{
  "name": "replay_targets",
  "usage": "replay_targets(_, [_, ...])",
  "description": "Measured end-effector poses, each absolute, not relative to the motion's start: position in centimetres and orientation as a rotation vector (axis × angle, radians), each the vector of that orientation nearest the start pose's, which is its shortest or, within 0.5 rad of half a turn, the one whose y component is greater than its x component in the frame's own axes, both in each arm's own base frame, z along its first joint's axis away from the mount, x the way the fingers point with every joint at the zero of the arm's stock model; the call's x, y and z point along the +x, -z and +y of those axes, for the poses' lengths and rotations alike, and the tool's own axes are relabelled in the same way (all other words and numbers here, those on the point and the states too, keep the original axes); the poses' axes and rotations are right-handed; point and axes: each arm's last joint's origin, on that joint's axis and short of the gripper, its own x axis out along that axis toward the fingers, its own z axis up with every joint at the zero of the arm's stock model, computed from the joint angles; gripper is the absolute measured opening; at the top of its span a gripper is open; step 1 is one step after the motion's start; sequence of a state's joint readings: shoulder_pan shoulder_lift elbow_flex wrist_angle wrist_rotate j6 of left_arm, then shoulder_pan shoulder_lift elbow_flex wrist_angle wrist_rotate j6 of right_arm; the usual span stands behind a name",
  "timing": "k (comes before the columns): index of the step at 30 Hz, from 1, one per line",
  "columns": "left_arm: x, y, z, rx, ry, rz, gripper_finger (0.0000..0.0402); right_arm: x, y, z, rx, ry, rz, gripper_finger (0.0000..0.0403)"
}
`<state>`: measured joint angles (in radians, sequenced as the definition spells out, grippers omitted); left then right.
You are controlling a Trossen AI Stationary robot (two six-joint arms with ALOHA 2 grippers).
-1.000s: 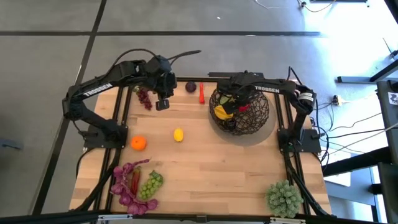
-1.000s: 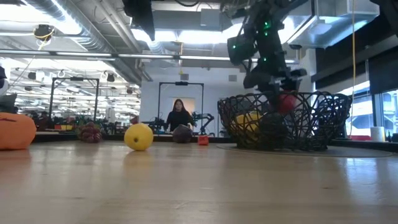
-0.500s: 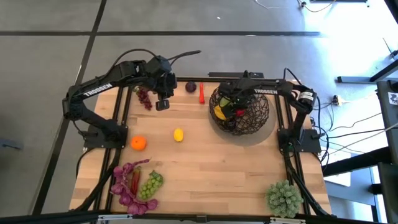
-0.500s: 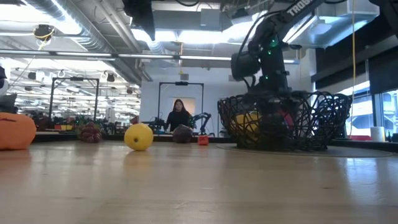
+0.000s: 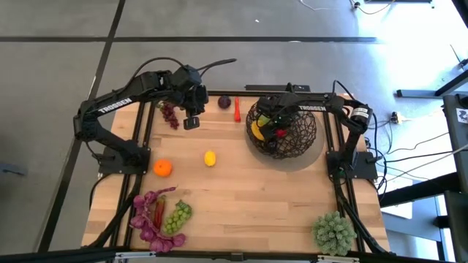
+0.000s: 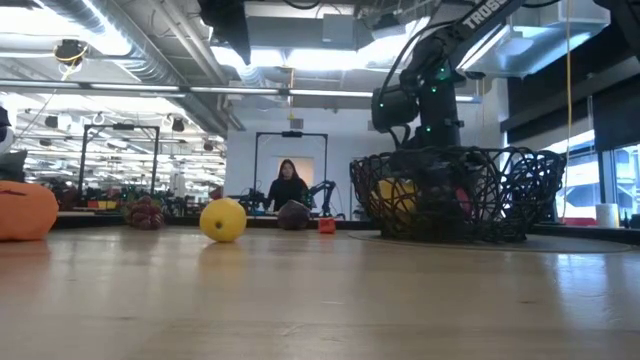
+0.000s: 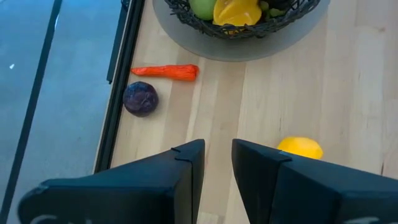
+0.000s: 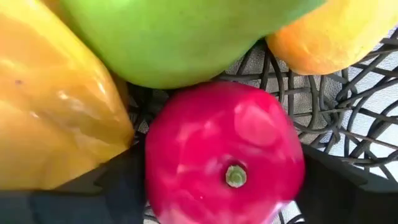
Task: Build produce basket
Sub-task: Put the tomato into the black wire basket, then put the orange into the black wire basket
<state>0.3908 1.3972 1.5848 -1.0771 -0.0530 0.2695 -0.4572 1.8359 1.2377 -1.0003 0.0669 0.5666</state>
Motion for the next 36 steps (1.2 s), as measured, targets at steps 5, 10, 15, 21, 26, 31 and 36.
replay_targets(5, [24.4,-39.3,10.2,0.097,-0.292,0.93,0.0071,29.0,-17.3,-14.5,0.743,0.853,1.426,0.0367])
replay_targets(10, [24.4,-39.3,10.2,0.097,-0.291,0.931,0.0071,29.0,-17.5,-14.5,0.746,0.857,1.441,0.0372])
replay_targets(15, [24.4,-39.3,10.2,0.084,-0.299,0.929,0.0071,29.1,-18.8,-14.5,0.747,0.864,1.47,0.0373])
replay_targets(21, [24.3,-39.2,10.2,0.077,-0.314,0.943,0.0071,29.9,-20.7,-14.5,0.726,0.865,1.45,0.0374])
replay_targets(26, [23.9,-38.9,10.1,0.024,-0.33,0.986,0.0071,30.4,-23.1,-14.1,0.648,0.9,1.459,0.0374])
replay_targets(31, [22.8,-38.4,10.3,-0.111,-0.393,1.079,0.0071,31.1,-25.6,-13.3,0.535,0.945,1.447,0.0375])
replay_targets(36, [21.4,-37.8,10.2,-0.245,-0.457,1.197,0.0071,32.4,-28.4,-12.2,0.489,0.885,1.364,0.0375])
